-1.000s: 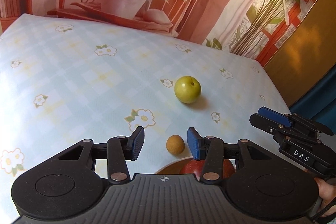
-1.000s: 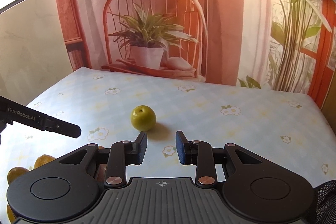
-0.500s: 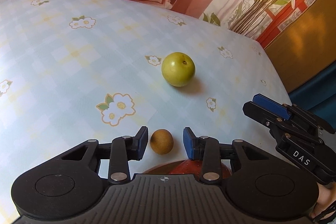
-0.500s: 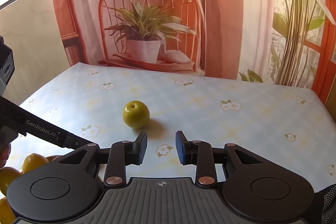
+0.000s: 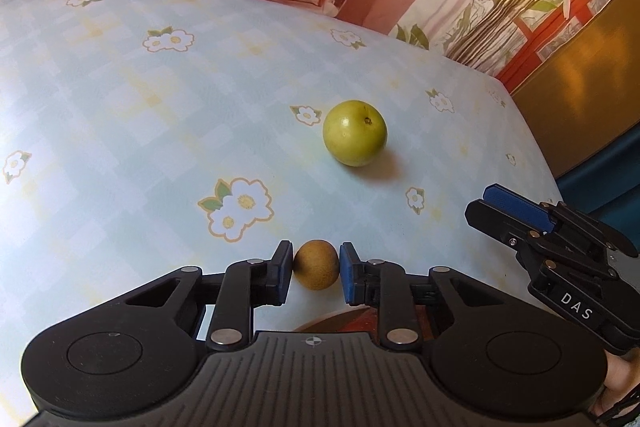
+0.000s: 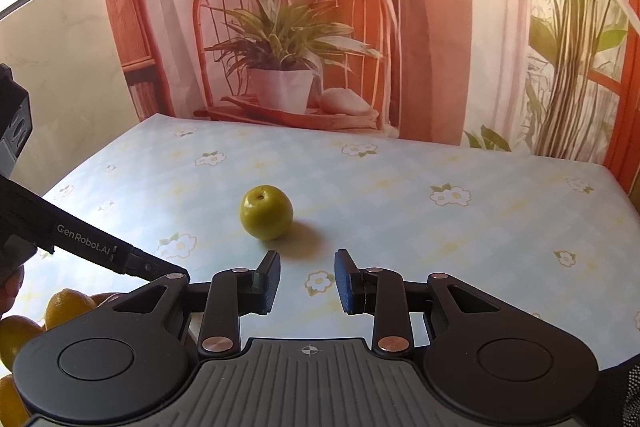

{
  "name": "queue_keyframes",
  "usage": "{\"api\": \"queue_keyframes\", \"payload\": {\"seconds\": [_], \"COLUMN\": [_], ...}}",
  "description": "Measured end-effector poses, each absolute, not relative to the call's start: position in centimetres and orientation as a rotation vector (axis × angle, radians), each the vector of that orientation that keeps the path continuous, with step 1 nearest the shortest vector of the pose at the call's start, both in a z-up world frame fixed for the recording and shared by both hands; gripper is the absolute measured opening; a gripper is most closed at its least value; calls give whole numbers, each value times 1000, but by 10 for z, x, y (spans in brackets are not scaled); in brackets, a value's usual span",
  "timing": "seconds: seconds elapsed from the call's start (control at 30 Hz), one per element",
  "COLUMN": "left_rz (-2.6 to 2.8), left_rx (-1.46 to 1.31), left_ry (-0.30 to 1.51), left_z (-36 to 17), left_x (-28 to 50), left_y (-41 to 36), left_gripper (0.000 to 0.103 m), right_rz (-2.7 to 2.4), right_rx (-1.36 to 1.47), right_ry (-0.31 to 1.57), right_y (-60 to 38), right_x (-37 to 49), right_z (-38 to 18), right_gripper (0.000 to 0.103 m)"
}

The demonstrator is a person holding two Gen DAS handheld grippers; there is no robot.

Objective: Organize fruits
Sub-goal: 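Move the left gripper to the last kiwi while the right gripper approaches the yellow-green apple, then close the left gripper on the kiwi while the right gripper grasps the yellow-green apple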

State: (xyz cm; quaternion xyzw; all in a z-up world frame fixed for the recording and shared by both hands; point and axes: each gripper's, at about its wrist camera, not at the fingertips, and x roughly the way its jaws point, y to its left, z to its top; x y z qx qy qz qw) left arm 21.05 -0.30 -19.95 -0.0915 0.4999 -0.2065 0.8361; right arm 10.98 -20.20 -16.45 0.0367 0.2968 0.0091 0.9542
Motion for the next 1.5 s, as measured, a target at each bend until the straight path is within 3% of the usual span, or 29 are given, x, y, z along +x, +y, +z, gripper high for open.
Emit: {"api": "queue_keyframes", "payload": {"seconds": [0.2,0.37,0.8,1.0,1.5], "left_rz": [-399,-335,-298,-314,-411], "left_rx": [-154,-131,-173,-175,-142], "left_ry": [943,845,777,772,715], "left_z": [-176,-157,-141,-143,-129], "left_x": [202,198,184,178,136], "left_y": [10,24,47,48,34], "left_gripper": [26,27,27,27,27], "right_rz": [54,78,127,118,106], "right_rx": [27,-28,-101,-91,7], "right_ry": [568,541,649,662,573], "right_y": [-194,-183,-159,-158,-166], "right_x": [124,146,202,205,120], "right_z": [-162,-164,-198,-201,-166], "right_gripper": [34,55,54,47,43]}}
